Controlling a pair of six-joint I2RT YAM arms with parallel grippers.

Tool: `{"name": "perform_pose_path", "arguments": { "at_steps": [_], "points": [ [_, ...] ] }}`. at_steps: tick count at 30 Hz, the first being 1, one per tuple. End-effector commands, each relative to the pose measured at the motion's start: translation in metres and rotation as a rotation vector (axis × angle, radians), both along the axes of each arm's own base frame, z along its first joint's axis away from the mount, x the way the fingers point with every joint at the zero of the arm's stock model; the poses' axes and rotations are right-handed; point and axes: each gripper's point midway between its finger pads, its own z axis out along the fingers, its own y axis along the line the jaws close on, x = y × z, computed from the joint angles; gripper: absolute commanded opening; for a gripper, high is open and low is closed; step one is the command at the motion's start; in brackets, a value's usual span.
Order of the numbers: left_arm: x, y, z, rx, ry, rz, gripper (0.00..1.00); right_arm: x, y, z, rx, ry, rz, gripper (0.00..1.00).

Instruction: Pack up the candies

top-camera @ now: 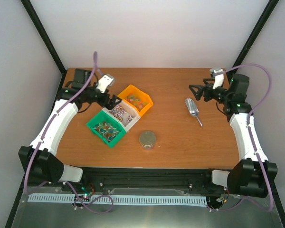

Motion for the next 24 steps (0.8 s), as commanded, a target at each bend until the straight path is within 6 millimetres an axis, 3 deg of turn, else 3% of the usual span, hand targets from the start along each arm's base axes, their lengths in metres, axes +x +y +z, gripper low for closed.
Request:
{"name": "perform_pose_path", "arguments": {
  "at_steps": [1,4,9,17,24],
  "points": [
    [0.003,0.052,-0.016,-0.066,0.117,0.202,1.00,-0.007,-0.030,-0.021,0.100,0.125,-0.038,1.00],
    [0.007,0.088,-0.032,-0.085,0.156,0.305,1.00,-0.010,-0.047,-0.047,0.100,0.186,-0.077,1.00],
    [0.005,0.127,-0.059,-0.090,0.202,0.432,1.00,-0.013,-0.068,-0.083,0.060,0.247,-0.144,1.00],
    [0.000,0.153,-0.077,-0.059,0.189,0.566,1.00,-0.020,-0.086,-0.129,-0.070,0.269,-0.230,1.00],
    [0.002,0.169,-0.082,-0.009,0.151,0.644,1.00,-0.021,-0.091,-0.142,-0.093,0.268,-0.267,1.00]
  ]
}}
